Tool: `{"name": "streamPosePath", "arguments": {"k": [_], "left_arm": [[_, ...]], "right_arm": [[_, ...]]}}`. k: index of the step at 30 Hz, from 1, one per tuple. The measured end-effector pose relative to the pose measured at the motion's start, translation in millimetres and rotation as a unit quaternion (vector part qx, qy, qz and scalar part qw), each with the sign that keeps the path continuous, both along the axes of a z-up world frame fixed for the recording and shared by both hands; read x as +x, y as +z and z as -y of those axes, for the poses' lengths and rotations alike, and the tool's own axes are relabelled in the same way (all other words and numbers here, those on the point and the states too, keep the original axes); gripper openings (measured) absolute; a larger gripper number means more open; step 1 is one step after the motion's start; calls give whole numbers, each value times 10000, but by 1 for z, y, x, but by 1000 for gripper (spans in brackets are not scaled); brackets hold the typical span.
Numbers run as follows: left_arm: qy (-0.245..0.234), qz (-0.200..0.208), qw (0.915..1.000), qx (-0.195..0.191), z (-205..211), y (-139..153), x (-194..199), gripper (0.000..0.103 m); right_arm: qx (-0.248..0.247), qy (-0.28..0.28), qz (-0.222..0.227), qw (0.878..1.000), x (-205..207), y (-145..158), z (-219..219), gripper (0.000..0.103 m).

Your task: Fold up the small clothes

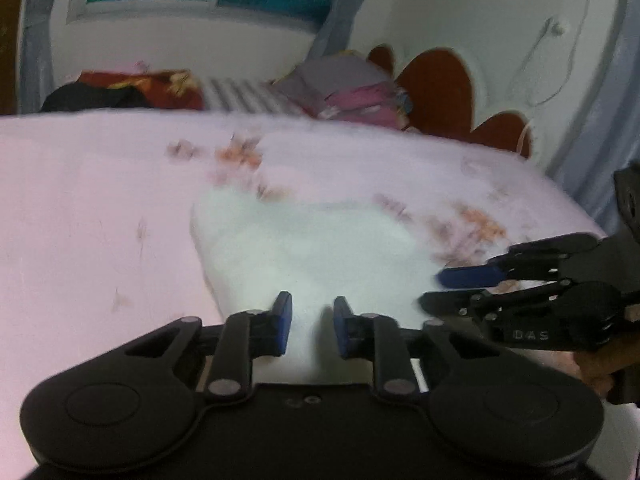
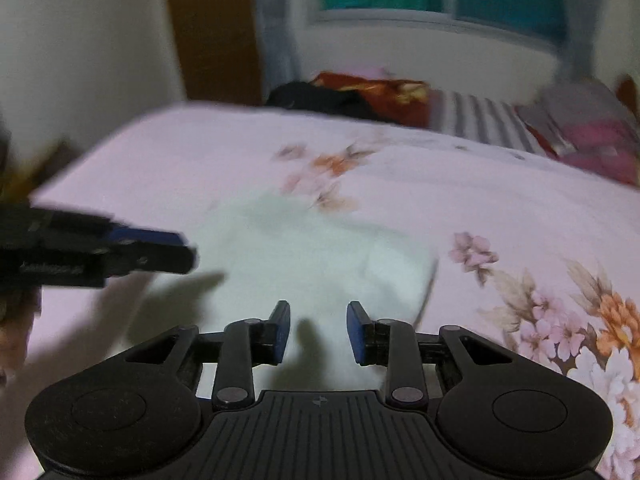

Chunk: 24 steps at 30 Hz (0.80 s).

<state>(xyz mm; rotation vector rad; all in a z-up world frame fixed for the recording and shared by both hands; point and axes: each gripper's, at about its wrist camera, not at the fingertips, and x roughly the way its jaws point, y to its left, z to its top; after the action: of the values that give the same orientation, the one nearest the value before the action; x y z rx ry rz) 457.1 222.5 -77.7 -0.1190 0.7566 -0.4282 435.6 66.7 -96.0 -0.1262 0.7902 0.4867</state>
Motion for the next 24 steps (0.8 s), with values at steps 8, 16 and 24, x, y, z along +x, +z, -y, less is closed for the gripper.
{"name": "streamPosePath", "arguments": {"k": [8, 16, 24], "left_arm": [[334, -3, 9993, -156, 6, -6, 0, 19], [873, 358, 9955, 119, 3, 25, -57, 35], [1556, 2, 9867, 469, 5, 15, -136, 39]], "right_arm": [[-56, -759, -87, 9971, 23, -32, 11, 49], [515, -964, -223, 9938, -1, -1, 34, 47], [733, -850, -243, 9934, -81, 13, 66, 19]]}}
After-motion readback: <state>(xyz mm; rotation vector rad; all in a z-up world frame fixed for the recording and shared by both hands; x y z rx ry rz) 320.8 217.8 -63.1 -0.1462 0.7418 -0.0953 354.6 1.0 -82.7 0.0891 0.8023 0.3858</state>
